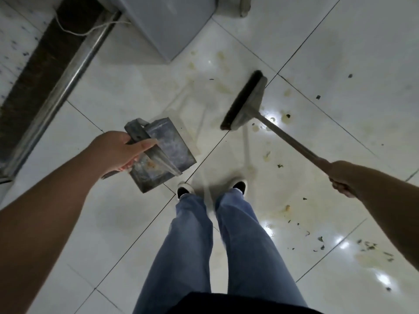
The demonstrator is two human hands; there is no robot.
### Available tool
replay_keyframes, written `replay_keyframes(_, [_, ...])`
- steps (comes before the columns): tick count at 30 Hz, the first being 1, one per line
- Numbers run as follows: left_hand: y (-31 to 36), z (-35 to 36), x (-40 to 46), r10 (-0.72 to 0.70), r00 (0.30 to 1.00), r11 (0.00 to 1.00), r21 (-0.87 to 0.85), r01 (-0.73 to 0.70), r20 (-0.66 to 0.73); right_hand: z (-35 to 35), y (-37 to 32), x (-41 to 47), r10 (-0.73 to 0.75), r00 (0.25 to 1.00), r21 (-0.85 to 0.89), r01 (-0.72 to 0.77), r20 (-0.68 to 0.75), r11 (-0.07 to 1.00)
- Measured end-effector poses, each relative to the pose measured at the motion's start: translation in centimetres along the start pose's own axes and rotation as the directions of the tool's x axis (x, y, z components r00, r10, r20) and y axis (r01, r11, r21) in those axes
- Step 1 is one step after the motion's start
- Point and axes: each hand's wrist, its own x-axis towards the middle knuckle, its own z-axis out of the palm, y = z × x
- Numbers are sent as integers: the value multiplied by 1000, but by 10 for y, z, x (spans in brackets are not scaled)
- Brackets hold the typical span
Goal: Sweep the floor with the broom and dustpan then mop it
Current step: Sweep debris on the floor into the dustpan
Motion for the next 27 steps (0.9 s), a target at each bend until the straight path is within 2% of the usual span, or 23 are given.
replay_keyframes(4, [1, -3, -10, 6, 1000, 1000, -9, -6, 6, -8, 35, -12, -14, 993, -144, -3, -118, 990])
replay_keyframes(9, [-1, -3, -15, 15, 1000, 999, -33, -16, -20, 6, 30, -29, -104, 992, -203, 87, -74, 975])
replay_keyframes(14, [-14, 2, -6, 49, 999, 997, 54, -49, 6, 38, -44, -46, -271, 962, -313, 263, 19, 912])
replay_keyframes(18, [-34, 1, 3, 54, 998, 985, 166, -56, 18, 88, -114, -52, -324, 939, -350, 344, 118, 871])
replay_keyframes(20, [-44, -2, 5, 46, 999, 986, 160, -49, 23, 105, -131, -53, -268, 952, -340, 303, 145, 890])
replay_keyframes(23, [-62, -9, 5, 46, 999, 992, 118, -48, 21, 100, -119, -51, -177, 972, -305, 218, 156, 927])
replay_keyframes(27, [-82, -26, 4, 52, 998, 998, 35, -54, 46, 78, -66, -57, -63, 997, -70, 66, 44, 995])
